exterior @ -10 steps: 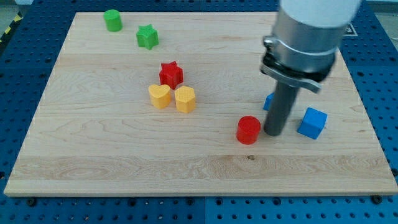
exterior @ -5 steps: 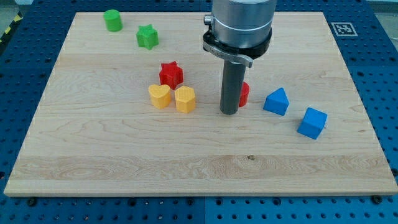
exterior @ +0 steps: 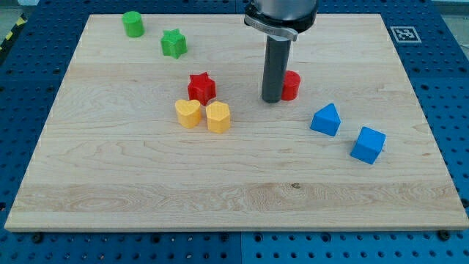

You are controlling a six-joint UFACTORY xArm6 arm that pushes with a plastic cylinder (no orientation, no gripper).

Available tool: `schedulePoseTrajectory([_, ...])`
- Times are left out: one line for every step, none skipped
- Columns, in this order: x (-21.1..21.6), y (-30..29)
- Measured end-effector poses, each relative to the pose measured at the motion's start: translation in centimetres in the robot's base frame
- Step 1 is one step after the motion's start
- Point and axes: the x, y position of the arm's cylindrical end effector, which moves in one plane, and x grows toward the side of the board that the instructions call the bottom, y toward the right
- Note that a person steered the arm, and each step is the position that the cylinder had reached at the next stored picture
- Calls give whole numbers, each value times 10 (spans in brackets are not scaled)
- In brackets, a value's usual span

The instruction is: Place the red circle into the yellow hexagon

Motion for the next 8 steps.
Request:
schedulePoseTrajectory([28, 53])
schedulePoseTrajectory([33, 101])
schedulePoseTrajectory([-14, 104])
schedulePoseTrajectory([-42, 58])
schedulePoseTrajectory([-40, -5])
schedulePoseTrajectory([-34, -38])
schedulePoseTrajectory([-46, -21])
schedulePoseTrajectory([-41, 38])
